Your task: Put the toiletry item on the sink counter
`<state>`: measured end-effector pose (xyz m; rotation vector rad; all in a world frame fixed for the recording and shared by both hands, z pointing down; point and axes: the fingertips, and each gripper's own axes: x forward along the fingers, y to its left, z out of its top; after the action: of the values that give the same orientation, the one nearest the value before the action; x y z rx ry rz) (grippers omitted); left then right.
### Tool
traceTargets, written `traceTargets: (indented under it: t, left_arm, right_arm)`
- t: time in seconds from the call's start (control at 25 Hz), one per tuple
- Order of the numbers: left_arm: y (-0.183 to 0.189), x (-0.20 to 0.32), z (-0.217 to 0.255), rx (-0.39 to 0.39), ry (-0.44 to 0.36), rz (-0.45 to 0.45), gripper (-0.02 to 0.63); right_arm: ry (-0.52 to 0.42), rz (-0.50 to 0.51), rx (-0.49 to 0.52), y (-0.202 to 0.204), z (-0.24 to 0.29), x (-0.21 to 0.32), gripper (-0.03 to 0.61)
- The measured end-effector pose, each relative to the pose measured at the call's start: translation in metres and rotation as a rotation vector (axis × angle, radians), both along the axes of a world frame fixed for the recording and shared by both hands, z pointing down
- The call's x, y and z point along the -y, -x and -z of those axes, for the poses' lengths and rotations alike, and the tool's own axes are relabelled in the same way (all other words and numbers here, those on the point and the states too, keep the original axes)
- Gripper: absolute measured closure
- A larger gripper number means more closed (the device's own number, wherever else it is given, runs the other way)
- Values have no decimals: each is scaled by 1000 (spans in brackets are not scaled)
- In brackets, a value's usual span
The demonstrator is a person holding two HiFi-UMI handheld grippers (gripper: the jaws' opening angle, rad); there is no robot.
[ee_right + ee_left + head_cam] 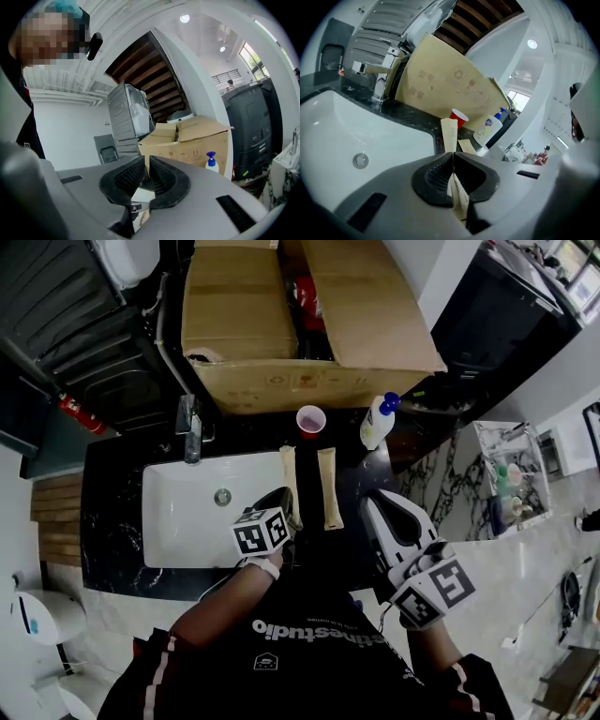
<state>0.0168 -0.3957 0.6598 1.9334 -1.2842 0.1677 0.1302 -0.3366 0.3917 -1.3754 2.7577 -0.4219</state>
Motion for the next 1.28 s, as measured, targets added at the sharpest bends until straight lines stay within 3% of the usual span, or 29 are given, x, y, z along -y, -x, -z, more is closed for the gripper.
traceTargets:
  t: [0.24, 0.36, 0.52, 0.72, 0.84, 1.08, 1.28]
  left_arm:
    - [-8, 5, -19, 56, 52, -14, 589]
    - [-14, 11, -37, 12, 78, -9, 589]
    - [-7, 11, -31, 40, 134, 35, 588]
    - [-9, 10, -30, -5, 156, 65, 586]
    - [-12, 8, -27, -22, 146, 56, 539]
    - [-2, 11, -6, -7, 67, 59, 476]
    - [17, 19, 57, 53, -176, 38, 476]
  right_arm:
    - [11, 5, 31, -3, -2, 4, 515]
    - [18, 9, 22, -3, -6, 3, 515]
    - [25, 10, 7, -5, -9, 2, 515]
    - [28, 11, 3, -6, -10, 3, 515]
    - [26, 16, 8, -5, -9, 3, 515]
    - [8, 26, 28, 0, -1, 7, 515]
    - [6, 29, -37, -3, -7, 12, 515]
